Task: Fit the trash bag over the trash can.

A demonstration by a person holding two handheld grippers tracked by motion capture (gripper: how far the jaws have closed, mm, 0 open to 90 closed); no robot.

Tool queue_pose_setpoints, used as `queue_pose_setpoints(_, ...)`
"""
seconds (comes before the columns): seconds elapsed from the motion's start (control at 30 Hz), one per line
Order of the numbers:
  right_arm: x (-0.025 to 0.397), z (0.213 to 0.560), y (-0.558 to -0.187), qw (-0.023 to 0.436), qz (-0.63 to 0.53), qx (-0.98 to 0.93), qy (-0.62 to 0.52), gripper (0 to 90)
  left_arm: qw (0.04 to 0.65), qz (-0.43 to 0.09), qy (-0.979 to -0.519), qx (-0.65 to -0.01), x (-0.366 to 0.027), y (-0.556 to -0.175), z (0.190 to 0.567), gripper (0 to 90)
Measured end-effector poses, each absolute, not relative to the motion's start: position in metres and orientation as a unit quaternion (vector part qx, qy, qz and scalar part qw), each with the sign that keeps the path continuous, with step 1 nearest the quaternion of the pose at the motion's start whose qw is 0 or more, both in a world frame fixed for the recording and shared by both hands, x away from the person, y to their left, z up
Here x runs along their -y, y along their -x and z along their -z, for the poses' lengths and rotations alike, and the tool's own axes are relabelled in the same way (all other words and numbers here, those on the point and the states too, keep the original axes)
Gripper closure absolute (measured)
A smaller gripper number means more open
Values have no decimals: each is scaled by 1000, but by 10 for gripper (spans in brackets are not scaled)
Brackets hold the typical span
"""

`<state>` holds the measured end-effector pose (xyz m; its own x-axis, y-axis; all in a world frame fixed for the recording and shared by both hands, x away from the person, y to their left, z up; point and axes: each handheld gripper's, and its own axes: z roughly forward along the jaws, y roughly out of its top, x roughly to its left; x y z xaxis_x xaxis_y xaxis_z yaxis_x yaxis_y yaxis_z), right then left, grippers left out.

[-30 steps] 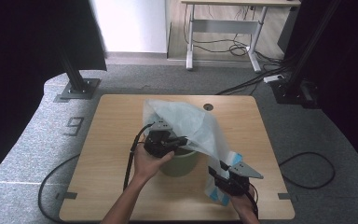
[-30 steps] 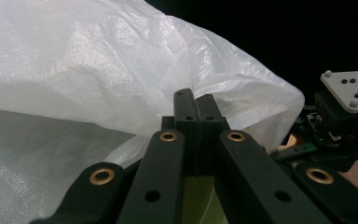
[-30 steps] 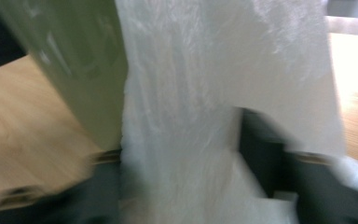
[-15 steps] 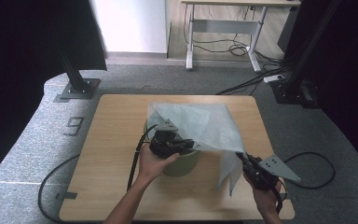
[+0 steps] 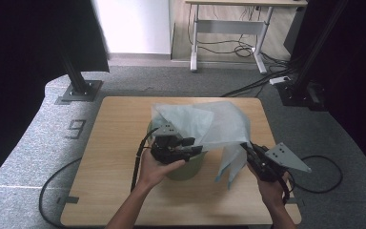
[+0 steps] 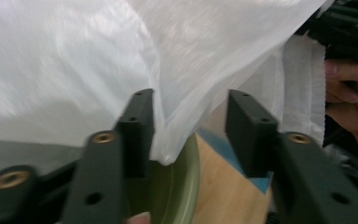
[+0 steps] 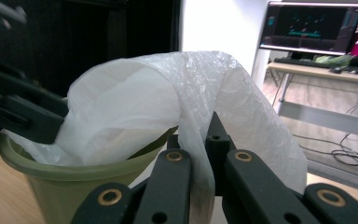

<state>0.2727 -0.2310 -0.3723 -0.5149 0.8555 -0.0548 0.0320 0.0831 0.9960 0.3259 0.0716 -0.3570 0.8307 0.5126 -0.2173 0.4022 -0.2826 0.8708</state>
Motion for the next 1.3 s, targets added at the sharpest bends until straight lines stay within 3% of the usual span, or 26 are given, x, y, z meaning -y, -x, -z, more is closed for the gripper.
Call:
queue_pose_setpoints(0.1, 224, 372, -277, 345, -581, -654, -340, 885, 527, -78, -798, -281, -71, -321, 352, 412)
queue_pose_setpoints(0.23, 214, 368, -281, 334, -581, -662, -334, 885, 530, -91, -800, -266, -66, -316, 348, 354)
queue_pose_setpoints(0.47, 202, 364, -287, 314, -581, -676, -327, 884, 526, -93, -802, -270, -60, -318, 352, 335)
queue_pose_setpoints(0.63, 199, 364, -286, 308, -582, -680, -323, 884, 516, -97, -803, -281, -56, -324, 356, 452)
queue_pose_setpoints(0.97, 199, 367, -286, 298, -584, -686, -317, 883, 507, -62, -816, -269, -53, -328, 358, 894)
queue_pose_setpoints(1.17, 202, 375, -286, 287, -583, -690, -318, 868, 511, -64, -811, -277, -56, -329, 357, 897)
queue_pose_setpoints(1.3, 205, 382, -284, 287, -580, -691, -322, 735, 517, -74, -805, -282, -60, -329, 356, 897)
